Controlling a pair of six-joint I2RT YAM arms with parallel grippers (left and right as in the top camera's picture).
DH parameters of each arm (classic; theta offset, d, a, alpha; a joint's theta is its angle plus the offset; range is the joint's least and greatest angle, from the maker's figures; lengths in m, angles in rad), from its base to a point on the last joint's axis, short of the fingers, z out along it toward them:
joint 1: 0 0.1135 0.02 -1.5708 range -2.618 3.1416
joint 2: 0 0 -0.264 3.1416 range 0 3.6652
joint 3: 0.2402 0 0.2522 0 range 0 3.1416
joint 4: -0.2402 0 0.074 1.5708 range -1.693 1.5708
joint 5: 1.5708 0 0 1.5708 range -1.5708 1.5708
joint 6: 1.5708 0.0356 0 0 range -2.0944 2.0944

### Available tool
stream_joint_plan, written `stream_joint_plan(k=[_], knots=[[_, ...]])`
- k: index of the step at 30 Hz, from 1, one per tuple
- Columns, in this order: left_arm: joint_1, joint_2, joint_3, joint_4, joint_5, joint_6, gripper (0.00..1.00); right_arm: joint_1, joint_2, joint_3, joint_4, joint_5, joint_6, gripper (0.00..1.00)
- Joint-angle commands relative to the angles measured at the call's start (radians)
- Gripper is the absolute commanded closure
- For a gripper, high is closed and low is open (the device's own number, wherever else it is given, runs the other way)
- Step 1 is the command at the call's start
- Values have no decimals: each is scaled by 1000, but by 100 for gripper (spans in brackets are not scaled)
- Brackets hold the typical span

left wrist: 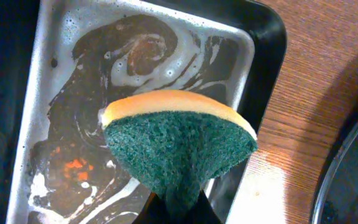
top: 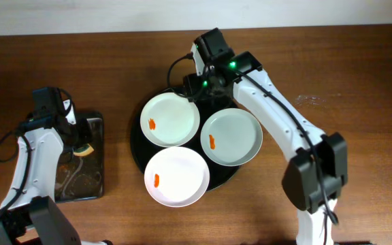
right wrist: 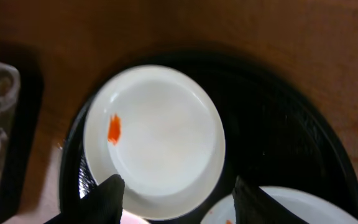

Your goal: Clean dirty plates on tray and stack at the side

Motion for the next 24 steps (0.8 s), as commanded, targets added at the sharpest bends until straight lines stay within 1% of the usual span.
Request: stream_joint_plan(k=[1,4,5,8,9,11,12,13,16,20,22,23,24], knots=[[-2,-18,18,2,4,12,100,5,165,-9,-31,-23,-10,42],[-2,-18,18,2,4,12,100,3,244,-10,-41,-26,17,43],[-2,-18,18,2,4,12,100,1,251,-11,-43,-26,17,47],[-2,-18,18,2,4,12,100,1,251,-24,-59,-25,17,66],[-2,-18,18,2,4,12,100,0,251,-37,-47,-18,18,68],[-2,-18,18,2,5,12,100,-4,255,-74,5,-22,24,69],[-2,-18,18,2,5,12,100,-4,262,-83,21,-22,24,70],[-2,-18,18,2,4,12,100,-4,269,-83,20,-22,25,77],[-2,-18,18,2,5,12,100,-4,273,-83,13,-21,43,88],[-2,-18,18,-2,4,12,100,-4,273,-83,11,-19,43,89],[-2,-17,14,9,-40,12,100,-4,273,-83,5,-19,43,89],[-3,-14,5,22,-12,12,100,-4,273,-83,1,-19,43,89],[-13,-14,5,39,94,22,100,-4,273,-83,-3,-19,43,89]])
